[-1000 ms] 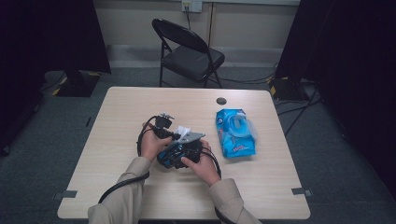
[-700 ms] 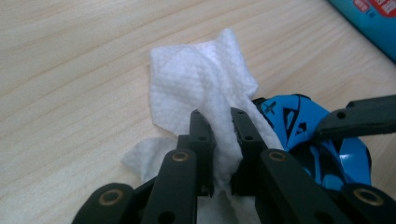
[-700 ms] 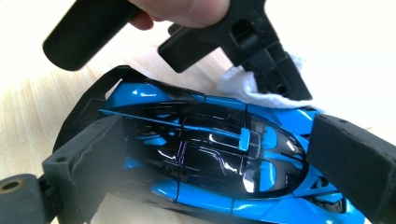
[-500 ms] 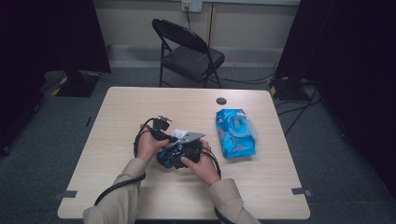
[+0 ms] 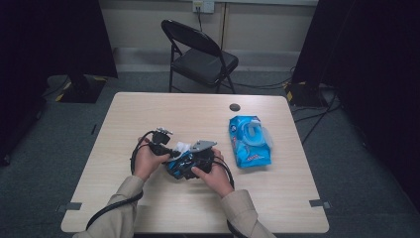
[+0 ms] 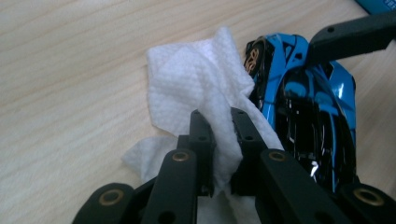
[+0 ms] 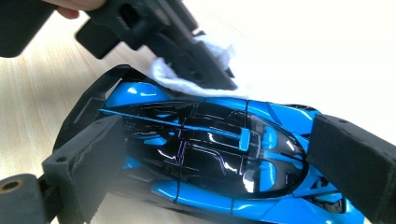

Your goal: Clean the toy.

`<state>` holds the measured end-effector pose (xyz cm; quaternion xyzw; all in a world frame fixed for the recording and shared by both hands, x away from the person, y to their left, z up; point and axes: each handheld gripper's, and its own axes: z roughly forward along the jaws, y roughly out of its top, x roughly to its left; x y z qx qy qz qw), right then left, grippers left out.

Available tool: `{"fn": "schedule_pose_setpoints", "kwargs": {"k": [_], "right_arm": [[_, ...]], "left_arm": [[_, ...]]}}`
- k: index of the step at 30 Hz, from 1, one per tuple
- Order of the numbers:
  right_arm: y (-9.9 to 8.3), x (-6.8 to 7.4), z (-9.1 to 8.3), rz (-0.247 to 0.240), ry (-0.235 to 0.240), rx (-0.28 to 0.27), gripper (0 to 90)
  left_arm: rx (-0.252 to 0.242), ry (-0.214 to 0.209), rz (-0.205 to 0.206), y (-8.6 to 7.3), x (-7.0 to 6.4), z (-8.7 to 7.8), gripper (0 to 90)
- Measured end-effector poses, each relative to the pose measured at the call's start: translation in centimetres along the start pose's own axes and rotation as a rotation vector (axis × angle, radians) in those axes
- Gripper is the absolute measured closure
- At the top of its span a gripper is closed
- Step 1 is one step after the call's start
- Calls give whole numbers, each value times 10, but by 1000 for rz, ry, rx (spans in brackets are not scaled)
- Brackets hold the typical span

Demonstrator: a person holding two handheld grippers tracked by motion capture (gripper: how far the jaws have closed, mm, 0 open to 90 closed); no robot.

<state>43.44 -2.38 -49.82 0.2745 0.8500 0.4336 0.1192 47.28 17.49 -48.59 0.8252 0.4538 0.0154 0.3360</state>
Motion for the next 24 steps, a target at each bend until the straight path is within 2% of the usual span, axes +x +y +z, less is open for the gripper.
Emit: {"fn": "schedule_pose_setpoints", "kwargs": {"k": [10,17,24], "right_arm": [[1,0,0,0,0,5,41],[1,0,0,0,3,9,41],[1,0,0,2,2,9,41]], "left_arm": [[-9,-14,-25,-14,5,-12,815],[-18,-15,-25,-22,7,-21,813],[-34,-4,10,-23,4,-41,812]]}}
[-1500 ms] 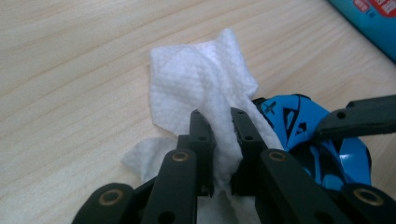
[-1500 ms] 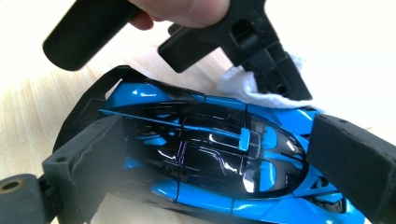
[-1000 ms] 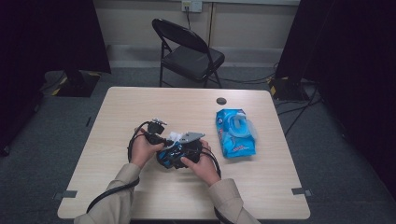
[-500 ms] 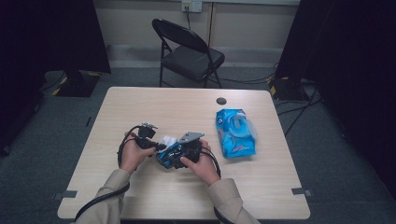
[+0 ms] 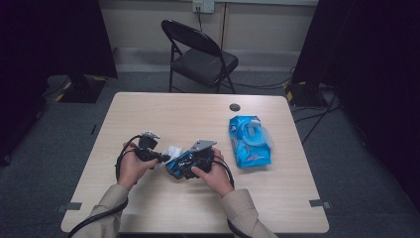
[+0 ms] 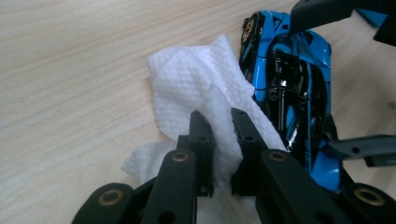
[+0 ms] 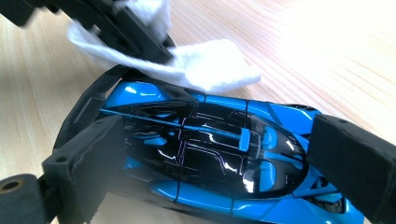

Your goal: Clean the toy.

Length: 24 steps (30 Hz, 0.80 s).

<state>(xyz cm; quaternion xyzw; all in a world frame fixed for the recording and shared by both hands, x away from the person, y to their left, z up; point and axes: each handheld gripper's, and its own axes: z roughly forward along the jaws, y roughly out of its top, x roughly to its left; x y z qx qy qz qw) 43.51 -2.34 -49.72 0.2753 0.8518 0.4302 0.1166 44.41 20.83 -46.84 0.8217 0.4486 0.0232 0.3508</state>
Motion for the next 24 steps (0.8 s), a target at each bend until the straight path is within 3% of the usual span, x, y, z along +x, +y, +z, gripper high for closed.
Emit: {"fn": "schedule_pose_setpoints", "kwargs": {"k": [8,12,14,21,24], "right_arm": [[-2,1,0,4,-4,-17,44],[0,0,-4,7,-22,1,77],[2,-1,-8,-3,-3,11,136],[3,-8,-29,-28,25,23,134],[0,-13,-42,-61,17,60,135]], "left_arm": [[-38,-18,46,10,-13,-21,810],[-53,-26,68,15,-22,-25,808],[-65,-32,82,17,-26,-26,807],[-81,-60,128,24,-46,-26,805],[-82,-76,154,26,-56,-24,804]]}}
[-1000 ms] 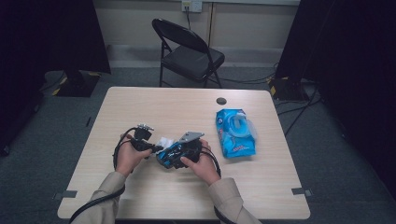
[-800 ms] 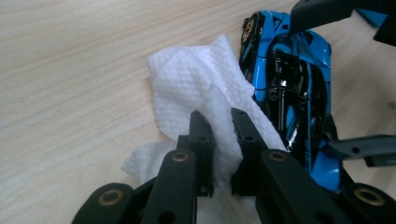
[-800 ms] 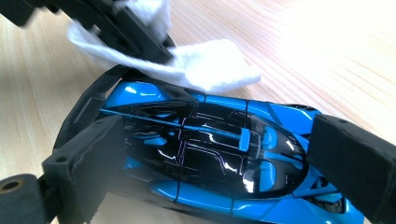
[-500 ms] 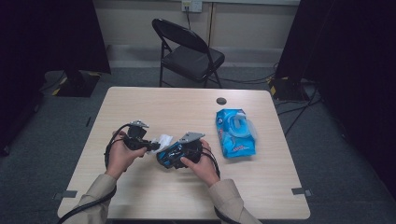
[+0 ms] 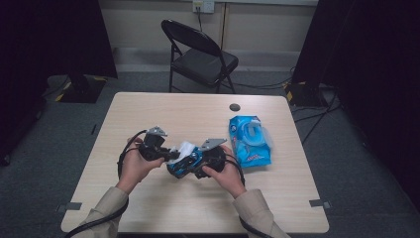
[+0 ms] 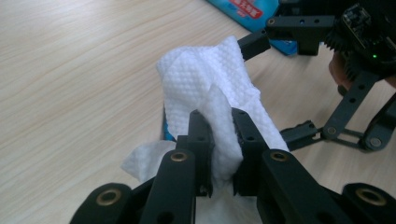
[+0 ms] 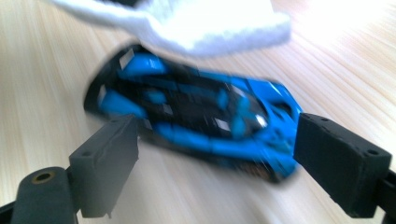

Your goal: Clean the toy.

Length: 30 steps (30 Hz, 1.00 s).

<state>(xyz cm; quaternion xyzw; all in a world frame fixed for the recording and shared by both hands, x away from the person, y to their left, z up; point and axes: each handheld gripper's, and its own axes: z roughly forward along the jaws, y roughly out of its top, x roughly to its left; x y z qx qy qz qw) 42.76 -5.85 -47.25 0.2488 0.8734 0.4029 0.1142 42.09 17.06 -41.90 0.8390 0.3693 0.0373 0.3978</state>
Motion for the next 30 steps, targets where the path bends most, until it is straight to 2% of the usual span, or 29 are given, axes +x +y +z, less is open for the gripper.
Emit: {"fn": "schedule_pose_setpoints", "kwargs": {"k": [2,8,15,19,25,26,28,30], "right_arm": [[-3,-3,-9,-22,-16,16,135],[-15,-19,-36,35,-20,-33,135],[-20,-30,-60,54,-47,-66,135],[-28,-34,-71,47,-76,-55,135],[-44,-42,-92,85,-102,-76,135],[-47,-44,-97,94,-112,-84,135],[-52,-45,-103,101,-122,-95,135],[-56,-45,-108,110,-133,-95,135]], "left_arm": [[0,-12,10,2,-6,3,804],[-4,-44,36,8,-22,15,803],[15,-82,80,10,-42,34,802],[37,-103,100,7,-53,46,802],[60,-125,118,3,-67,63,802],[87,-134,139,2,-72,70,802],[103,-136,161,0,-79,83,801],[107,-135,168,-1,-80,88,801]]}}
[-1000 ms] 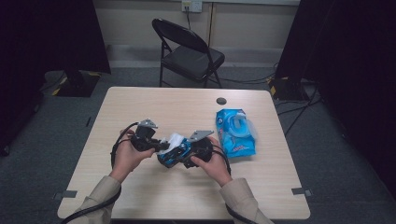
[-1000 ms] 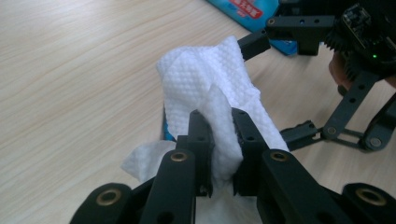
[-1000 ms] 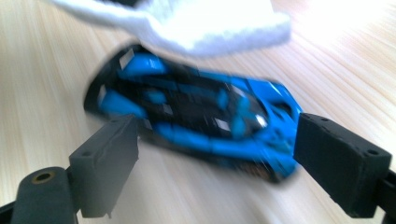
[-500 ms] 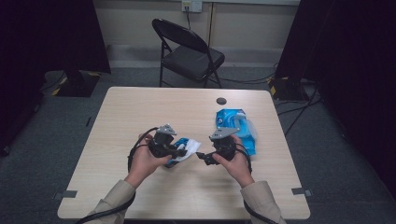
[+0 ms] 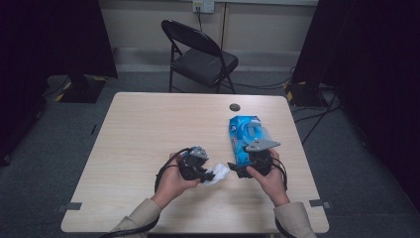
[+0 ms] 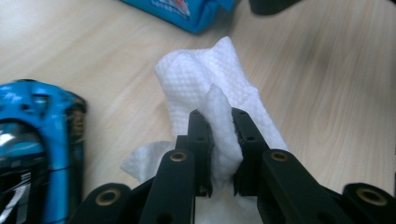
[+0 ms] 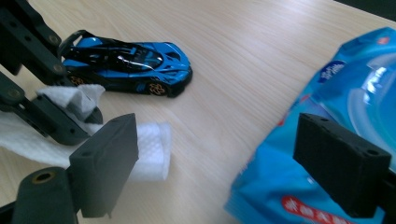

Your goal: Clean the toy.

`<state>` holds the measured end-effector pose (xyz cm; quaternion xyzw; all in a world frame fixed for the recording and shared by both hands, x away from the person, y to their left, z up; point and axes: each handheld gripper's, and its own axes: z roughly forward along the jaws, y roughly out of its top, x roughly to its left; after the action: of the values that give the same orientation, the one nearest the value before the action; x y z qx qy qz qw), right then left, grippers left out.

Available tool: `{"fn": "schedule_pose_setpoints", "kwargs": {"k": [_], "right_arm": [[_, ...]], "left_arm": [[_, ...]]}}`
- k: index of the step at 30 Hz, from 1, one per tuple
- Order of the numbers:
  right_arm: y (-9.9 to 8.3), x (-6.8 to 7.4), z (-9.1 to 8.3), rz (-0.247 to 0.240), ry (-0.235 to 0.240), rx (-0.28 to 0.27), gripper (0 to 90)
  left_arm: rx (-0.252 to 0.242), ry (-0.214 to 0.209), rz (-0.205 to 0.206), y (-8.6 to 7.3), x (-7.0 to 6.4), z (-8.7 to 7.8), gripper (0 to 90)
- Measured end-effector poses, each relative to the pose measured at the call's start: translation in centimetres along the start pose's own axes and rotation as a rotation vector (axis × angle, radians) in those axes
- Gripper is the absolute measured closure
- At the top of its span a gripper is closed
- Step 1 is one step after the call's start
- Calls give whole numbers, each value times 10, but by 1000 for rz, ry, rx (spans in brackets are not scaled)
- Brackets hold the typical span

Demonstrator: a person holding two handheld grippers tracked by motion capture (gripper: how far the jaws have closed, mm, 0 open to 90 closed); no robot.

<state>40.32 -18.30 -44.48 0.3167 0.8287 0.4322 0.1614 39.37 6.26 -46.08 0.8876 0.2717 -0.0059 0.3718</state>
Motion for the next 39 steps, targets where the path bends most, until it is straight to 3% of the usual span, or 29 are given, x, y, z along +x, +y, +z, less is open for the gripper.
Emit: {"fn": "schedule_pose_setpoints", "kwargs": {"k": [5,7,11,14,16,19,20,22,23,24,28,32,39], "right_arm": [[-11,-2,-10,19,-7,-17,135],[-14,-1,-12,16,-10,-12,136],[-22,1,-14,15,4,-18,135],[-26,7,-12,-2,31,-13,135],[-26,11,-10,-15,42,-10,136],[-28,19,-4,-35,64,-1,136],[-30,22,-2,-43,62,10,136],[-36,28,6,-98,50,76,136],[-36,28,6,-98,50,76,136],[-43,32,12,-121,59,120,136],[-49,34,17,-105,82,124,137],[-45,35,19,-72,102,95,137],[-44,35,22,-66,108,91,137]], "left_arm": [[21,-21,15,-1,-7,23,799],[23,-14,38,0,-8,30,779],[11,-20,54,3,-10,35,637],[-11,-4,88,8,-12,31,499],[-23,-10,79,11,-10,25,494],[-46,21,77,13,-3,14,434],[-56,30,49,13,1,10,389],[-81,48,26,12,10,2,316],[-81,48,26,12,10,2,307],[-85,66,2,9,20,-6,296],[-85,127,-32,5,39,-17,250],[-72,177,-44,3,51,-22,221],[-23,218,-55,3,73,-17,161]]}}
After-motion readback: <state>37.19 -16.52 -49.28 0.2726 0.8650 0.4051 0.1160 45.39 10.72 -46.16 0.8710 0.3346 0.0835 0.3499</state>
